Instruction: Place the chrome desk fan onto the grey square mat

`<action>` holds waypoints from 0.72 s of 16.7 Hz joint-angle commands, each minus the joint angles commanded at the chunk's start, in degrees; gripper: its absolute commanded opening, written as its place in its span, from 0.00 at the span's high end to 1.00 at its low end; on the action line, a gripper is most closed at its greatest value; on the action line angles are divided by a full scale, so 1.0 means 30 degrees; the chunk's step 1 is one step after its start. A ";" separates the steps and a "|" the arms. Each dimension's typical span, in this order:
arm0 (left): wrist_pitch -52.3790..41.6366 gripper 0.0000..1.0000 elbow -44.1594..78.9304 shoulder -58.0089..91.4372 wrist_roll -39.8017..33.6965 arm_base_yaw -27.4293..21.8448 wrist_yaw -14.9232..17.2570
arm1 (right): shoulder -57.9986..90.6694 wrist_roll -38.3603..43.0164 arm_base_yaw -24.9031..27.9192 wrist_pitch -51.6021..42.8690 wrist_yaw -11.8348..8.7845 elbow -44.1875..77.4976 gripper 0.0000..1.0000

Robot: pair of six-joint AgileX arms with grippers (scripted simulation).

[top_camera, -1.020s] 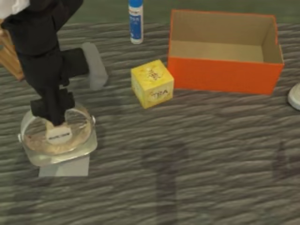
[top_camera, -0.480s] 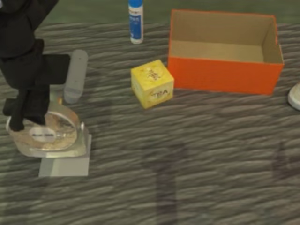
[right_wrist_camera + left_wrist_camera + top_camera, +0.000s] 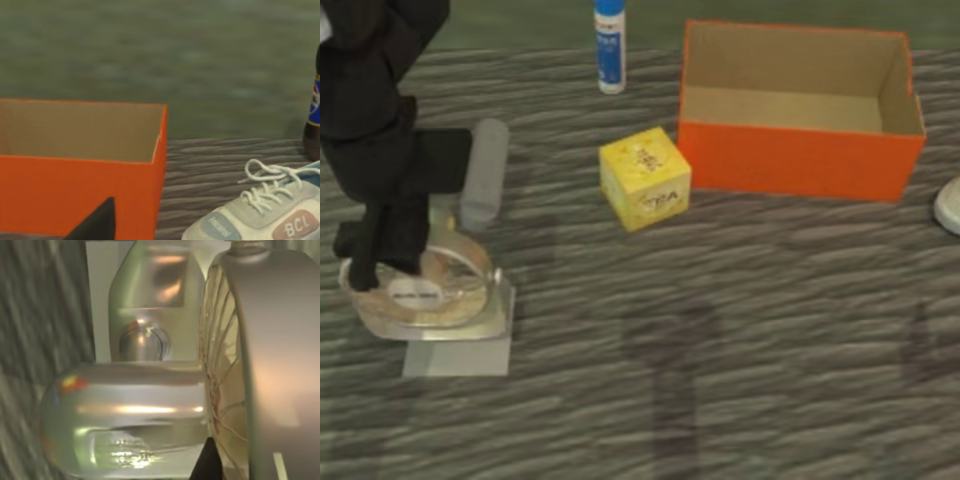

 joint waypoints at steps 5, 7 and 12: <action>0.1352 1.00 -0.1250 0.0150 0.0149 0.0056 0.0013 | 0.0000 0.0000 0.0000 0.0000 0.0000 0.0000 0.00; 0.1352 1.00 -0.1250 0.0150 0.0149 0.0056 0.0013 | 0.0000 0.0000 0.0000 0.0000 0.0000 0.0000 0.00; 0.1352 0.62 -0.1250 0.0150 0.0149 0.0056 0.0013 | 0.0000 0.0000 0.0000 0.0000 0.0000 0.0000 0.00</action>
